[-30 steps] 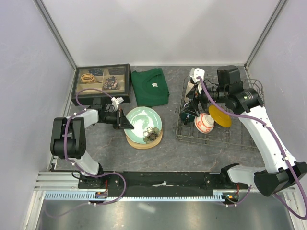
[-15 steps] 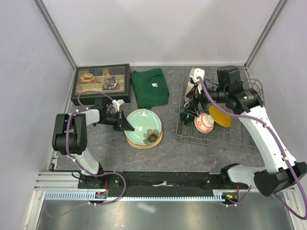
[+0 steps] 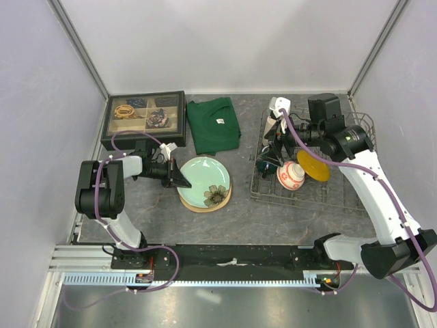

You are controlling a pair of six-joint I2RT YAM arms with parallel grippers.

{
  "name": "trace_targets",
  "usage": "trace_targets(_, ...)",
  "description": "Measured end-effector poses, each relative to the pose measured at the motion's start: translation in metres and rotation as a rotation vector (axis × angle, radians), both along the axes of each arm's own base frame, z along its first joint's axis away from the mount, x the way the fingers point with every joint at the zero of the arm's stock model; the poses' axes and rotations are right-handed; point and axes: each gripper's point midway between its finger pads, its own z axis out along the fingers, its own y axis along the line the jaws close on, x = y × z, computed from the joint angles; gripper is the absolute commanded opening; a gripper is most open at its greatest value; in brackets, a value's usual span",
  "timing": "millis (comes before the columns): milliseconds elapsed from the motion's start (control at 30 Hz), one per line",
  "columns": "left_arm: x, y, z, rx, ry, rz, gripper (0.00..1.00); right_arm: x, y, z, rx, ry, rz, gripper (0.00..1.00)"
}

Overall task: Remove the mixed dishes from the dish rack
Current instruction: Place the plate at the center of the board.

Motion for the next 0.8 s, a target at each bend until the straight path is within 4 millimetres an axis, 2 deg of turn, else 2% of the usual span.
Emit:
trace_targets(233,0.0,0.0,0.0,0.001,0.011,0.006,0.23,0.001,0.0,-0.001,-0.002,0.005,0.0,0.84)
trace_targets(567,0.001,0.001,0.002,-0.002,0.008,0.011,0.43,0.001,0.0,-0.001,-0.002,0.004,0.0,0.84)
trace_targets(800,0.005,0.002,0.013,0.013,-0.048,0.016,0.5,0.001,0.0,-0.001,-0.001,0.004,0.0,0.84)
